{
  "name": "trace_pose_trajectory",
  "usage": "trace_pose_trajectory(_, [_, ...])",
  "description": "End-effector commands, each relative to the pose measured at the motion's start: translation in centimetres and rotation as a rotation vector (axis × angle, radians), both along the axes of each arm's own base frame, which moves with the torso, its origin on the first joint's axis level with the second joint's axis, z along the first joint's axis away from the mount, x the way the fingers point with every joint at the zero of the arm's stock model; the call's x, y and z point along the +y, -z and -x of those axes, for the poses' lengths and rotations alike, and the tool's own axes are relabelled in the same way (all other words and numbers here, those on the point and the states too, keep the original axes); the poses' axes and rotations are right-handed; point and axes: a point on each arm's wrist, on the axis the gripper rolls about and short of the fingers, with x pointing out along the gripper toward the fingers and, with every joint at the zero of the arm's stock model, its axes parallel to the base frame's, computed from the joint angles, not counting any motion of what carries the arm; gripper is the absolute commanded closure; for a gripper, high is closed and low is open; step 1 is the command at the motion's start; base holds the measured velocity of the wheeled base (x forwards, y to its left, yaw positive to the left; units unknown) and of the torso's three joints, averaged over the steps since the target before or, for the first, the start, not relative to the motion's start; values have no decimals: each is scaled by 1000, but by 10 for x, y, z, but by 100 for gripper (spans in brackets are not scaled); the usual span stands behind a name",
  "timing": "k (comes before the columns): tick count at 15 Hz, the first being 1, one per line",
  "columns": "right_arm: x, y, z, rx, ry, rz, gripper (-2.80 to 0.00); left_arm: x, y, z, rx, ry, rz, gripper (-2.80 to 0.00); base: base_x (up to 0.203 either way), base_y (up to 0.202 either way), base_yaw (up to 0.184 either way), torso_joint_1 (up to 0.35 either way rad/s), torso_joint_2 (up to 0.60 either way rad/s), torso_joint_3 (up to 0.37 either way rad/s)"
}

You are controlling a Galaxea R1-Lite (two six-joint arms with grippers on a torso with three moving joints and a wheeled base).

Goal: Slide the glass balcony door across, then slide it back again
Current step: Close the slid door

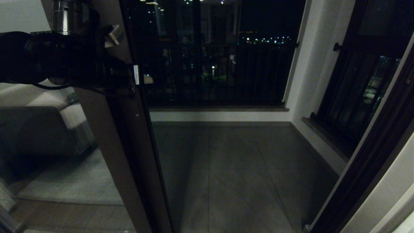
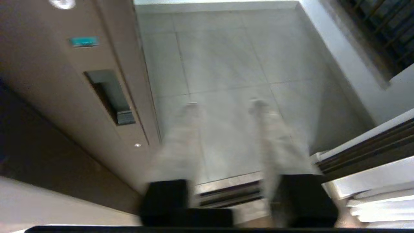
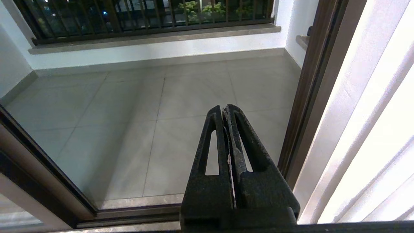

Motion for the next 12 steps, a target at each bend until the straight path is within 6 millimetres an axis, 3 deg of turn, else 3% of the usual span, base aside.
trace_pose_trajectory(1, [0, 0, 0, 1, 0, 0, 0, 8, 2, -3, 10, 2, -2, -280, 0, 0, 0, 0, 0, 0])
trace_pose_trajectory(5, [0, 0, 0, 1, 0, 0, 0, 27, -6, 9, 19, 75, -6, -280, 0, 0, 0, 0, 0, 0])
trace_pose_trajectory(12, [0, 0, 0, 1, 0, 0, 0, 27, 6, 0, 38, 82, -52, -280, 0, 0, 0, 0, 0, 0])
